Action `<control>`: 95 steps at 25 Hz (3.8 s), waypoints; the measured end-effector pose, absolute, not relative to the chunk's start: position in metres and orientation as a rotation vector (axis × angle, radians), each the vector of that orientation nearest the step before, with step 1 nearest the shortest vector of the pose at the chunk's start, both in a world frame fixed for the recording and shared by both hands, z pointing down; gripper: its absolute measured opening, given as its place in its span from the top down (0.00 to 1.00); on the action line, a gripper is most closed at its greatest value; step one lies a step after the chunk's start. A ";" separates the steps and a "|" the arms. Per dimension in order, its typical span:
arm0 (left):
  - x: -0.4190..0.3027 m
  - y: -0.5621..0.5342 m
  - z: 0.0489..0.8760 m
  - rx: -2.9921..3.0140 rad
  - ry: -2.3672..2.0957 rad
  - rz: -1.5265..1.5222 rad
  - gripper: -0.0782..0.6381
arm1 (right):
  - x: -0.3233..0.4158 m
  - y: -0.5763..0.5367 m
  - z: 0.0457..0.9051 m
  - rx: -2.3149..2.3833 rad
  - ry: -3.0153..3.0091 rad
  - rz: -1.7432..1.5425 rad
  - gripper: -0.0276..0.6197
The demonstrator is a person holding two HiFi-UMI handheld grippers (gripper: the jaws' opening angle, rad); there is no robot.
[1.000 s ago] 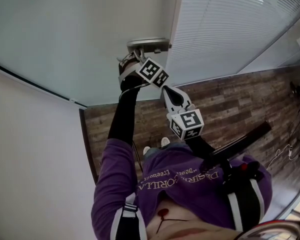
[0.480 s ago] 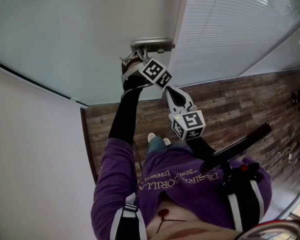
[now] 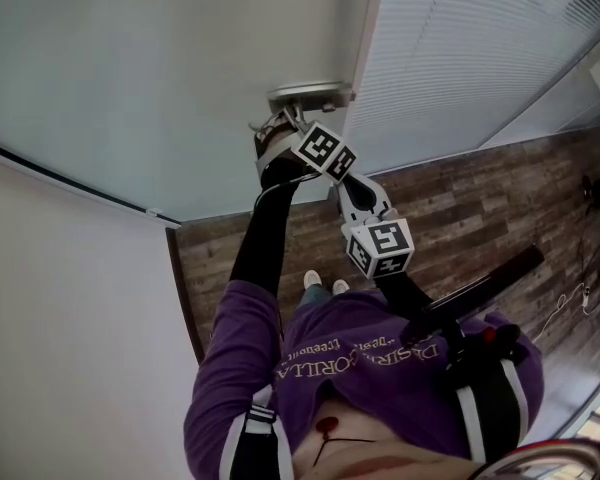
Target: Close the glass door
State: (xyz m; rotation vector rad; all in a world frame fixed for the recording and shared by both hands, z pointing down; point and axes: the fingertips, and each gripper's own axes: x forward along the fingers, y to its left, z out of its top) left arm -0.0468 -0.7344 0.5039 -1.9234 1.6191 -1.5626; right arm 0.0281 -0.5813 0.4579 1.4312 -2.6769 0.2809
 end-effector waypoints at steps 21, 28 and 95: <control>-0.053 -0.754 0.509 -1.924 1.657 -1.585 0.69 | 0.055 -0.610 0.471 1.593 -2.567 0.257 0.96; -0.053 -0.763 0.509 -1.925 1.676 -1.596 0.69 | 0.077 -0.629 0.464 1.578 -2.559 0.249 0.96; -0.064 -0.813 0.517 -1.979 1.741 -1.582 0.69 | 0.113 -0.655 0.465 1.677 -2.556 0.249 0.96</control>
